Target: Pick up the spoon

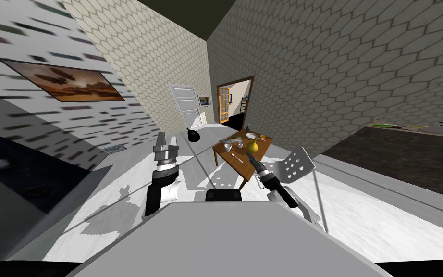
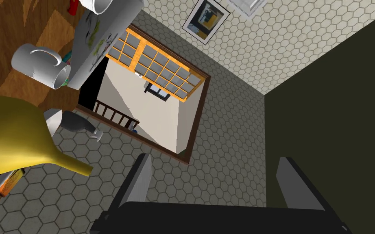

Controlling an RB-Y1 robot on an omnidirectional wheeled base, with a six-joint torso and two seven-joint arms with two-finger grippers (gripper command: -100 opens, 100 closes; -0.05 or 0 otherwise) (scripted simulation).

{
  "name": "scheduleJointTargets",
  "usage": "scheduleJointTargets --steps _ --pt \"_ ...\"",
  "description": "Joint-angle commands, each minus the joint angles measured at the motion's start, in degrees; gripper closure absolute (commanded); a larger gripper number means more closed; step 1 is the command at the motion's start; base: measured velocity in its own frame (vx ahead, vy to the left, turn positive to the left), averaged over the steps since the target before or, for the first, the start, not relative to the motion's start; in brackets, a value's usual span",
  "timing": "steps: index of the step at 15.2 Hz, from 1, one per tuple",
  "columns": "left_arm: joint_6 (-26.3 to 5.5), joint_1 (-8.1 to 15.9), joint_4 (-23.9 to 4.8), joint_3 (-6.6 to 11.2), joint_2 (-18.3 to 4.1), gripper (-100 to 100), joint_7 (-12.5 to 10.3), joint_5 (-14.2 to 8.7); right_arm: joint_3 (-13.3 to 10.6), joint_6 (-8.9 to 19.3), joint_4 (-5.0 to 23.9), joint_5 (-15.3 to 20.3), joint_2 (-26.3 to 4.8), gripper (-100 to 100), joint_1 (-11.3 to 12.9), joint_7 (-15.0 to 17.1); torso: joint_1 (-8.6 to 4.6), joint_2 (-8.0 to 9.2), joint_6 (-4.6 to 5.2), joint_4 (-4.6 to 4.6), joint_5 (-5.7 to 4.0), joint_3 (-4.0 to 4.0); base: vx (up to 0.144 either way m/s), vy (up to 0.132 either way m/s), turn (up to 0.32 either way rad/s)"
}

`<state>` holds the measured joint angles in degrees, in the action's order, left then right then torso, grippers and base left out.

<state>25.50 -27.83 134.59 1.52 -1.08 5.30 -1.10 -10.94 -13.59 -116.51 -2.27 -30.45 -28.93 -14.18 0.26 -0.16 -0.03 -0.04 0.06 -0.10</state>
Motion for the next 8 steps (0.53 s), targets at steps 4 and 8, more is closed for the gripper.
scheduleJointTargets --steps 4,8 --pt "0.0 0.0 0.0 0.0 0.0 0 0.0 0.0 -3.2 2.9 2.6 -0.7 -5.4 -100 -0.4 -3.1 0.06 -0.13 0.0 -0.02 0.01 -0.07 0.078 0.075 0.166" --pt "0.0 0.0 0.0 0.0 0.0 0 0.0 0.0 -6.1 5.0 5.7 -1.4 -9.7 -100 -0.5 -5.9 0.1 -0.18 -0.02 -0.03 0.02 -0.1 0.087 0.076 0.185"
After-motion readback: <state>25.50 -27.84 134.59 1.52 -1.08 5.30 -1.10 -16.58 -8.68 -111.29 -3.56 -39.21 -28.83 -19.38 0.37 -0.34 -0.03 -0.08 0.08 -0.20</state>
